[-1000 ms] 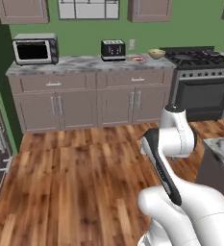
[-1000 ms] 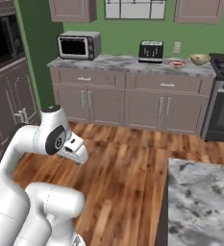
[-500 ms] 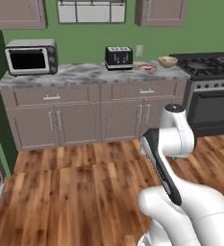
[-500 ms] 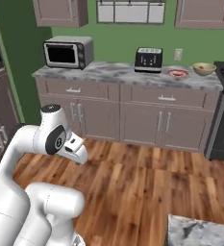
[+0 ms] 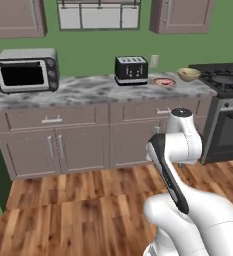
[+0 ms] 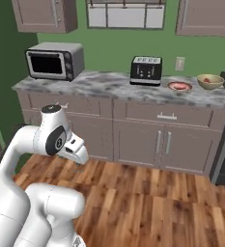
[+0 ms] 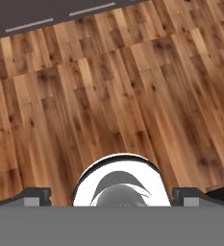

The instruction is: Place one of the steaks on the plate and the other in the bowl. Then place the bowl in the fridge.

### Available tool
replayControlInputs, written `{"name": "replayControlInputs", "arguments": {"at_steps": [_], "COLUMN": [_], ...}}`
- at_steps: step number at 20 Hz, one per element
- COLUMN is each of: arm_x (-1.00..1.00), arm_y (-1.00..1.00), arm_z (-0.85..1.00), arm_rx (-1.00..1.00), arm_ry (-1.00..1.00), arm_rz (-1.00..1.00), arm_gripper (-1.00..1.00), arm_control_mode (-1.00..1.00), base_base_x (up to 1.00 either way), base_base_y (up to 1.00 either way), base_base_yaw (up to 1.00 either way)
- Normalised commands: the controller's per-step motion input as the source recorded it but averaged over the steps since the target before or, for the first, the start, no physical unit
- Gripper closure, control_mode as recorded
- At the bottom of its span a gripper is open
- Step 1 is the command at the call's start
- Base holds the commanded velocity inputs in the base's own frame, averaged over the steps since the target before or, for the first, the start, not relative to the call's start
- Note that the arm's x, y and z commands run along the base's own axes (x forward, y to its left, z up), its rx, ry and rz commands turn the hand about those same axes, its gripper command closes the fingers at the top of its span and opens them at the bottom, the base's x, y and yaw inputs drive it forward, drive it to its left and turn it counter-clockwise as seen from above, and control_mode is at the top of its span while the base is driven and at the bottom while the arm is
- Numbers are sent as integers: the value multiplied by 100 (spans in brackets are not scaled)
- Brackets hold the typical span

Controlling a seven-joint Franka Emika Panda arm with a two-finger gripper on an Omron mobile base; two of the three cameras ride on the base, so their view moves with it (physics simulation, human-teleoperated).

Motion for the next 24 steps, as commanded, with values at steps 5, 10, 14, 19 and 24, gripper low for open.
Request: {"name": "replayControlInputs", "arguments": {"at_steps": [5,10,14,19,24], "arm_x": [0,0,0,0,0], "arm_y": [0,0,0,0,0], "arm_z": [0,0,0,0,0], "arm_rx": [0,0,0,0,0], "arm_ry": [0,0,0,0,0], "arm_rz": [0,0,0,0,0], "arm_gripper": [-100,-100,-100,-100,-100], "arm_control_mode": [100,100,100,100,100], "base_base_x": [100,100,100,89,28], "base_base_y": [-7,-15,-44,-94,-100], "base_base_yaw": [0,0,0,-2,-15]}}
